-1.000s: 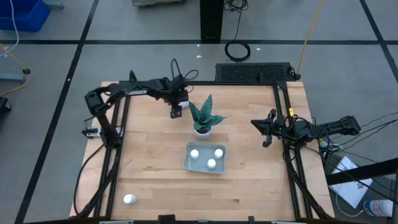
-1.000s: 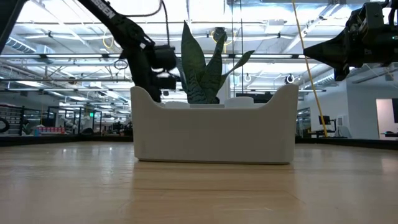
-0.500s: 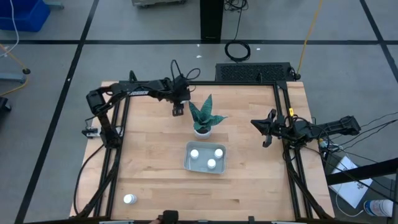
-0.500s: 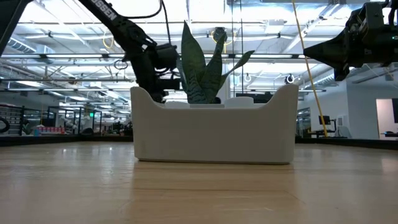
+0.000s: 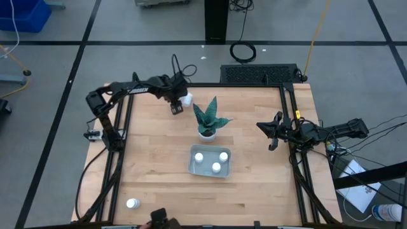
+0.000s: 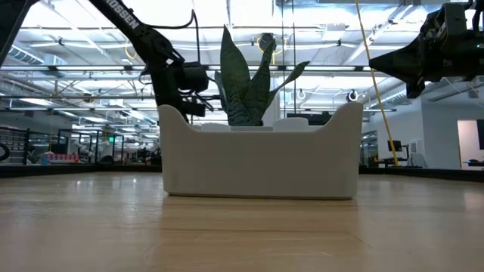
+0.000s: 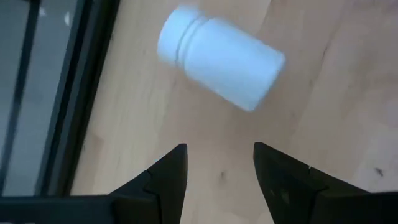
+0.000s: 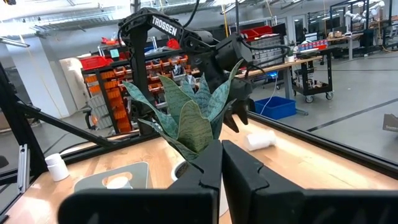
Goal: Pick and place pill bottles into a basket
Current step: Put the white pill bottle into the gray bin
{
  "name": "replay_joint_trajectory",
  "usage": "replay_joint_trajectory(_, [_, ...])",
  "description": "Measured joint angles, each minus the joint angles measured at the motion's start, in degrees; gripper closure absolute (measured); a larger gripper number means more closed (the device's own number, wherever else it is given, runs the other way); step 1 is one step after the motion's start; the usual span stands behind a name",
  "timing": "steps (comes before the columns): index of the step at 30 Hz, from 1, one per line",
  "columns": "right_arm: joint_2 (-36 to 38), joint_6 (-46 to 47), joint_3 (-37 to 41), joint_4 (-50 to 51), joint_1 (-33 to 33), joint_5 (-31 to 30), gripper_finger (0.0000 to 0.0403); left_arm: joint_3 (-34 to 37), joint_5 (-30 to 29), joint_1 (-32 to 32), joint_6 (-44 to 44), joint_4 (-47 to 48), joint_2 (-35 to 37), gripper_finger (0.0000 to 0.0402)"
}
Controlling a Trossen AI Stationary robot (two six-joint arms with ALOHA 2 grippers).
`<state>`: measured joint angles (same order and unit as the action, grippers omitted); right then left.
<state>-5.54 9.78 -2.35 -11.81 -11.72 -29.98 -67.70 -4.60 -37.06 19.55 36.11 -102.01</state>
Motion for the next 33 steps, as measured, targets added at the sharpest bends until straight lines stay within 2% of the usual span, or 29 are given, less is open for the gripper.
replay_joint_trajectory(5, [0.0,0.0,0.0,0.0,0.0,0.0,0.0399,0.0,0.1,-2.4,-9.5,1.5,0.5,0.0213])
replay_joint_trajectory(9, [0.0,0.0,0.0,0.0,0.0,0.0,0.0399,-1.3,3.8,-5.2,-13.1,0.4,0.6,0.0213])
replay_joint_trajectory(10, [0.0,0.0,0.0,0.0,0.0,0.0,0.0399,-2.0,6.1,-5.9,-13.5,0.5,0.6,0.0213])
replay_joint_trajectory(13, [0.0,0.0,0.0,0.0,0.0,0.0,0.0399,-3.7,19.1,-8.4,-12.3,0.1,0.6,0.0213])
replay_joint_trajectory(14, [0.0,0.0,0.0,0.0,0.0,0.0,0.0399,-4.0,21.1,-8.9,-12.2,0.3,0.6,0.0213])
replay_joint_trajectory(23, [0.0,0.0,0.0,0.0,0.0,0.0,0.0399,-6.0,19.6,-7.8,-7.6,2.6,0.6,0.0206])
replay_joint_trajectory(28, [0.0,0.0,0.0,0.0,0.0,0.0,0.0399,-6.0,16.2,-5.9,-8.1,2.9,0.6,0.0158])
replay_joint_trajectory(33, [0.0,0.0,0.0,0.0,0.0,0.0,0.0398,-6.0,8.8,-4.2,-9.7,1.9,0.6,0.0097])
